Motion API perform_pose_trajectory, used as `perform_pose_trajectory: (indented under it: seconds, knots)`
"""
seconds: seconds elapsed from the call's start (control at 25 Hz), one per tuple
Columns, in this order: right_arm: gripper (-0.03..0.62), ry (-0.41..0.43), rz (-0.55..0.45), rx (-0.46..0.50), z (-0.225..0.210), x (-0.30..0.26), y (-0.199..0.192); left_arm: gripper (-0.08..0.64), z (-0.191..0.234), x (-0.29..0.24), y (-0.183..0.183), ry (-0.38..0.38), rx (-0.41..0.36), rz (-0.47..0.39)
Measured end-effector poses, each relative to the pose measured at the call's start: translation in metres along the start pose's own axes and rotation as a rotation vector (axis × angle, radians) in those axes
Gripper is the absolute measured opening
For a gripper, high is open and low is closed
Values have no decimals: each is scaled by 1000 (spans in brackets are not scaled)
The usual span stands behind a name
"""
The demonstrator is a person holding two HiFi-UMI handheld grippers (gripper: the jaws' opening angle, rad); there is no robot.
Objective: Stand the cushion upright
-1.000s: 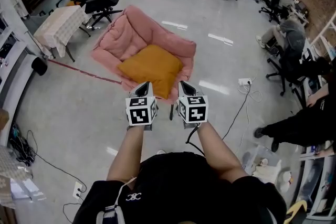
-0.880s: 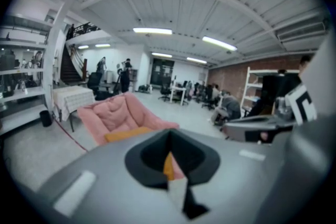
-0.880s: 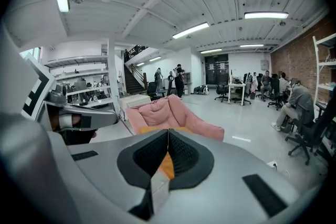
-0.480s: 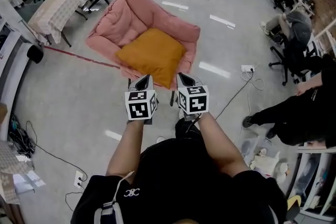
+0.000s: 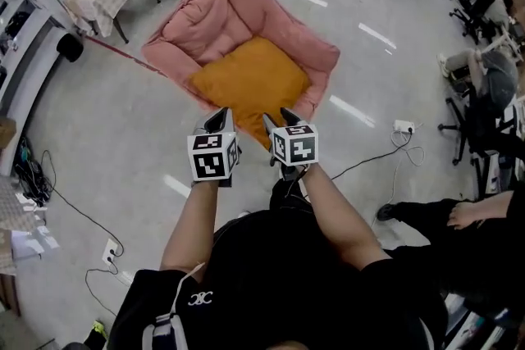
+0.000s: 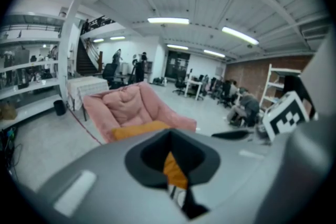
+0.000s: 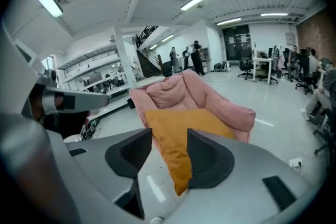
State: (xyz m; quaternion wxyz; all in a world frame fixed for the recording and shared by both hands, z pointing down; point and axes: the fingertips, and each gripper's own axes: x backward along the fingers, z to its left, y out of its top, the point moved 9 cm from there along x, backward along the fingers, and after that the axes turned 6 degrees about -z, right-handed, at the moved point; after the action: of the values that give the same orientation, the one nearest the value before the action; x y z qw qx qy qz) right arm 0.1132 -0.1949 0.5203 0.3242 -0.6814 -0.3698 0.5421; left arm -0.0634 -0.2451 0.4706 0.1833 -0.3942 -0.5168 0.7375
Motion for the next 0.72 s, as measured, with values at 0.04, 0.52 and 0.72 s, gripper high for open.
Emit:
perform_pose_trajectory:
  seconds: [0.04, 0.52, 0.72]
  knots:
    - [198, 27, 33, 23, -2, -12, -3, 0, 2, -6, 0, 14, 11, 7]
    - [325, 300, 327, 323, -36, -147, -25, 0, 20, -58, -10, 193, 91, 98]
    - [325, 352, 470, 470, -39, -209, -39, 0, 32, -56, -13, 304, 137, 125]
